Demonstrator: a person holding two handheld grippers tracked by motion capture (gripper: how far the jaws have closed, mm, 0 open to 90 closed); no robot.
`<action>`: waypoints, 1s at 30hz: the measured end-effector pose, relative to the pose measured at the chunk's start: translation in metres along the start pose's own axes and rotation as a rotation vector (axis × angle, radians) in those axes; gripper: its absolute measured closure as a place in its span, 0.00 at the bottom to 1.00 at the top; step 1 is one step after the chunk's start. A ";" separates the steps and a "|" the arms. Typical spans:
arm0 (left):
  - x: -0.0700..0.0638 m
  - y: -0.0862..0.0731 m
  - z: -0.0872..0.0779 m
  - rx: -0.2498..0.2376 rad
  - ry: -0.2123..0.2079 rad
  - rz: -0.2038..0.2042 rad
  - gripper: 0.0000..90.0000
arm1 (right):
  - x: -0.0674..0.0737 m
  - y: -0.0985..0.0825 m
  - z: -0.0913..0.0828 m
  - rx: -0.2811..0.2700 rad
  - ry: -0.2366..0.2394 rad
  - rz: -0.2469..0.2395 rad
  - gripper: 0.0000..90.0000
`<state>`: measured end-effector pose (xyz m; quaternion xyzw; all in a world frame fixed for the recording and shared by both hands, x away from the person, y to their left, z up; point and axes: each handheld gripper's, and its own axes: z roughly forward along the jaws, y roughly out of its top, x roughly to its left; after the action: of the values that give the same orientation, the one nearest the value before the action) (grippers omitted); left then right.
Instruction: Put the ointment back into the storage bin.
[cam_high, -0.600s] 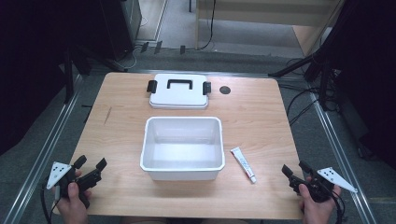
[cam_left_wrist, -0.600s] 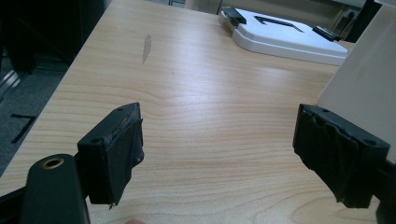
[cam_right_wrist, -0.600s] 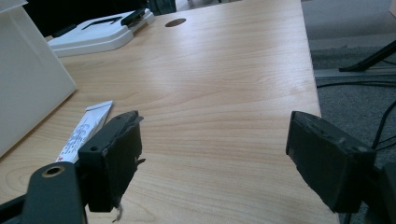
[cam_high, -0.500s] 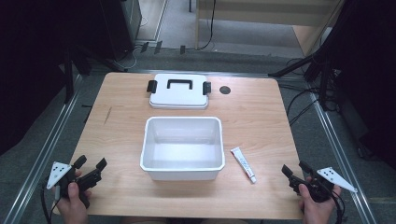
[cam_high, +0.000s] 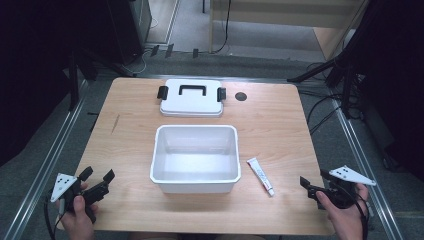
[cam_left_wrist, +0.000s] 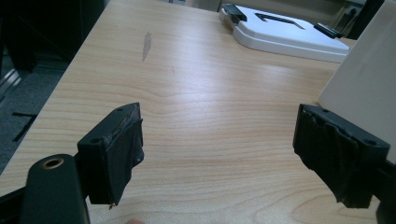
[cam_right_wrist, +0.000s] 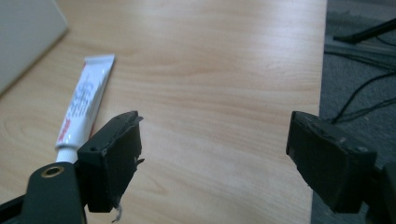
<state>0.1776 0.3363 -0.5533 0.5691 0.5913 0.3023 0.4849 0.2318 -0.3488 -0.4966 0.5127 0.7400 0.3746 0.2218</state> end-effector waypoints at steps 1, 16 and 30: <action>0.000 0.000 0.000 0.001 -0.001 -0.002 0.19 | 0.002 0.003 0.000 0.036 -0.003 -0.022 0.20; 0.000 0.000 0.001 0.006 -0.001 0.002 0.19 | 0.022 0.039 0.016 0.504 -0.002 -0.112 0.17; -0.001 0.000 0.001 0.009 0.000 0.000 0.19 | 0.048 0.057 0.039 0.762 -0.066 -0.186 0.15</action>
<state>0.1789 0.3351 -0.5533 0.5712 0.5926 0.2995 0.4825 0.2752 -0.2808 -0.4737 0.5009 0.8618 0.0345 0.0722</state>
